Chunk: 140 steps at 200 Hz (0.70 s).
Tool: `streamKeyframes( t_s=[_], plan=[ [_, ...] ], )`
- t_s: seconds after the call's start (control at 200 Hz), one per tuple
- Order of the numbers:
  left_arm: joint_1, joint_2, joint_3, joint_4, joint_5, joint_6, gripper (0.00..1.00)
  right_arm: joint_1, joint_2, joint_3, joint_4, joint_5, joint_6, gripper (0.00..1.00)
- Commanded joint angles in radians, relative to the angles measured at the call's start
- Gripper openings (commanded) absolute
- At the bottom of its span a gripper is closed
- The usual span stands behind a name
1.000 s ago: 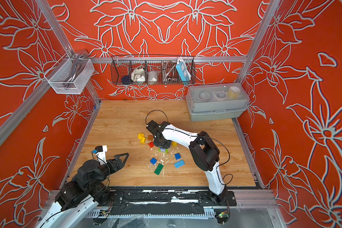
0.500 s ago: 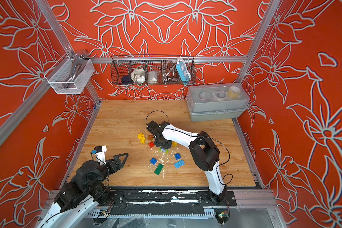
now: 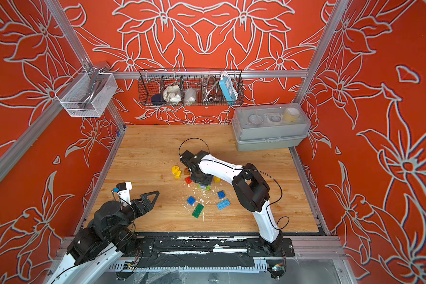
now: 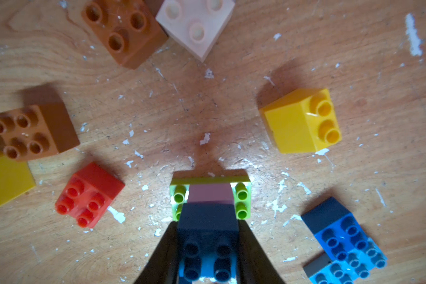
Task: Assemble the number 1 with lego
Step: Assemble the lego brick with the lego brick.
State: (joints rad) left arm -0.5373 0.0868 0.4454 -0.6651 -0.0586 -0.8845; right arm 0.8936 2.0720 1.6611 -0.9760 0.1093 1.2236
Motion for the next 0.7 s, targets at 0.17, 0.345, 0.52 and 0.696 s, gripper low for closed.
streamKeyframes(
  t_s=[0.17, 0.345, 0.52, 0.696],
  plan=[
    [0.003, -0.018, -0.007, -0.016, -0.014, -0.002, 0.98, 0.001, 0.049, -0.061, -0.022, 0.031, 0.009, 0.15],
    [0.003, -0.015, -0.008, -0.013, -0.014, -0.004, 0.98, 0.0, 0.001, -0.135, 0.023, 0.017, 0.024, 0.15],
    [0.003, -0.006, -0.008, -0.01, -0.012, -0.004, 0.98, 0.001, -0.015, -0.188, 0.063, -0.01, 0.037, 0.14],
    [0.003, 0.0, -0.008, -0.008, -0.012, -0.005, 0.98, 0.009, -0.018, -0.181, 0.04, 0.006, 0.029, 0.14]
  ],
)
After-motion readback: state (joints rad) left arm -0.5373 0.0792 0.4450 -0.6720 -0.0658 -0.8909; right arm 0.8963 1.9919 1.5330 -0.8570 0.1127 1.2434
